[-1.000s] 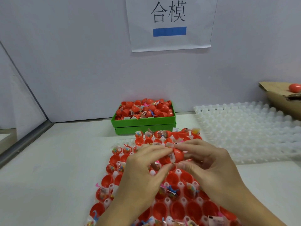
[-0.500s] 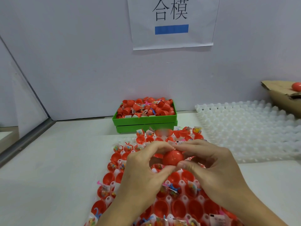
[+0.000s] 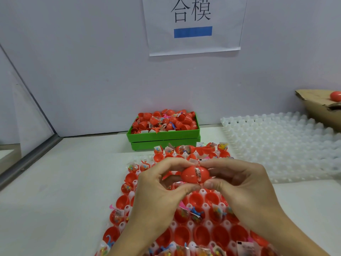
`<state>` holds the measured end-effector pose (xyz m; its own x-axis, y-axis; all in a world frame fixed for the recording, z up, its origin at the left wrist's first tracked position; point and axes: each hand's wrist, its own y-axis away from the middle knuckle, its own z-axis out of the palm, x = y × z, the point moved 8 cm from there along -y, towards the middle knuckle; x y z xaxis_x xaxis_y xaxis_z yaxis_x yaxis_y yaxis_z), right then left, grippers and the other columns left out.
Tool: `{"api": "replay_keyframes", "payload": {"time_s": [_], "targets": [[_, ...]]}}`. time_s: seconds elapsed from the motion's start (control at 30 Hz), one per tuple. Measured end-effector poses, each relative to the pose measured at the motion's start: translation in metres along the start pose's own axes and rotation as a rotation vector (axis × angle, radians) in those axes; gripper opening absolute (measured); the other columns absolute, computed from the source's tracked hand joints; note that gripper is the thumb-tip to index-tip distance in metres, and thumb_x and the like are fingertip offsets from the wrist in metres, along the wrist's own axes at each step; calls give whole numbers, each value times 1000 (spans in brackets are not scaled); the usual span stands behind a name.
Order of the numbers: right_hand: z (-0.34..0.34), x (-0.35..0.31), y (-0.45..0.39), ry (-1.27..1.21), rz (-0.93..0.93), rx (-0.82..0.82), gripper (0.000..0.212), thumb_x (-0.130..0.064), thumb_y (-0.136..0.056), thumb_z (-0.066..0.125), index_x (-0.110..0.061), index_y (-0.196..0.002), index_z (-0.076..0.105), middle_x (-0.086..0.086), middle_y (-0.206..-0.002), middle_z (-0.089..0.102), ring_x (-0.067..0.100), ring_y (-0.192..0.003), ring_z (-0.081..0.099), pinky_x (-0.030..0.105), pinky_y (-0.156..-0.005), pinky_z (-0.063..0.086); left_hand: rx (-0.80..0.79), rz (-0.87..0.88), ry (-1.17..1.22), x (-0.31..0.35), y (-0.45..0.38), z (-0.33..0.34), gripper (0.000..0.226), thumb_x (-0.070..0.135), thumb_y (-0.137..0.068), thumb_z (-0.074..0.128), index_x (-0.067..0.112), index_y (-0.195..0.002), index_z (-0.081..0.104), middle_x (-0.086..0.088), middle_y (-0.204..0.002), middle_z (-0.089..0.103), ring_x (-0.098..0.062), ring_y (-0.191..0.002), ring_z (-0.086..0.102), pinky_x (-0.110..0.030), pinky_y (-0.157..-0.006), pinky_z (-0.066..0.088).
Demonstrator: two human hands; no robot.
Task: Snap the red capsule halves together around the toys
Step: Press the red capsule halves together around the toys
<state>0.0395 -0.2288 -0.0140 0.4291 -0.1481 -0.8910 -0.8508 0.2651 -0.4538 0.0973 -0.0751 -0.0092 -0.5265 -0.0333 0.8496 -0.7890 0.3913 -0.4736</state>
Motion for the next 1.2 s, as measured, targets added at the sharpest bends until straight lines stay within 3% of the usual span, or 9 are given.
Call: {"api": "replay_keyframes", "payload": {"time_s": [0.33, 0.57, 0.7, 0.8, 0.87, 0.93, 1.03, 1.1, 1.2], "targets": [[2, -9, 1, 80, -78, -25, 55, 21, -68, 76, -27, -94, 80, -3, -94, 77, 17, -92, 74, 30, -77, 60, -6, 21, -63, 2, 1, 1, 38, 9, -66, 88, 29, -96, 75, 12, -95, 75, -10, -95, 71, -19, -78, 57], [1, -7, 1, 151, -72, 8, 60, 23, -66, 74, -32, -88, 79, -10, -89, 77, 9, -88, 73, 24, -76, 59, 13, 13, -13, 4, 2, 2, 37, 29, -60, 81, 34, -96, 76, 14, -95, 74, -6, -94, 71, -17, -77, 57], [0, -3, 2, 158, -58, 46, 61, 26, -68, 71, -32, -85, 79, -11, -89, 76, 8, -81, 74, 19, -70, 58, 14, 16, -50, 3, 3, 2, 37, 30, -59, 81, 35, -95, 76, 16, -94, 74, -5, -93, 71, -14, -77, 56], [2, -3, 4, 183, -40, 33, 55, 19, -74, 72, -32, -93, 79, -12, -90, 77, 7, -84, 74, 21, -78, 58, 44, 44, -103, 6, 3, 1, 30, 23, -61, 85, 37, -87, 77, 16, -90, 74, -4, -89, 71, -14, -75, 56], [9, -3, 6, 195, 0, -11, 44, 7, -80, 75, -32, -102, 77, -16, -94, 77, 3, -89, 73, 20, -82, 57, 91, 92, -186, 9, 5, -1, 26, 23, -64, 85, 35, -86, 77, 16, -88, 74, -3, -86, 71, -16, -74, 57], [19, -2, 9, 157, 49, -42, 42, -8, -76, 82, -42, -99, 75, -20, -94, 76, 0, -91, 72, 15, -81, 55, 111, 228, -386, 18, 7, 2, 21, 34, -72, 79, 23, -90, 78, 15, -85, 72, -2, -83, 67, -19, -73, 56], [23, 7, 13, 125, 121, 0, 43, -9, -69, 86, -44, -91, 73, -22, -87, 76, -2, -86, 72, 10, -77, 53, 100, 444, -638, 29, 15, 20, 23, 10, -68, 78, 6, -90, 75, 2, -86, 70, -6, -83, 57, -22, -80, 50], [17, 13, 10, 86, 171, 43, 38, -4, -72, 82, -30, -100, 76, -16, -85, 77, 2, -83, 73, 15, -75, 56, 35, 400, -585, 28, 12, 21, 34, 14, -62, 79, 9, -95, 76, 5, -95, 71, -2, -89, 59, -18, -84, 48], [10, 9, 5, 6, 183, 18, 36, 3, -76, 76, -23, -100, 76, -12, -85, 78, 4, -86, 73, 13, -73, 54, -96, 101, -170, 10, 2, 11, 42, 43, -68, 81, 30, -107, 74, 14, -114, 68, -4, -111, 63, -18, -93, 50]]}}
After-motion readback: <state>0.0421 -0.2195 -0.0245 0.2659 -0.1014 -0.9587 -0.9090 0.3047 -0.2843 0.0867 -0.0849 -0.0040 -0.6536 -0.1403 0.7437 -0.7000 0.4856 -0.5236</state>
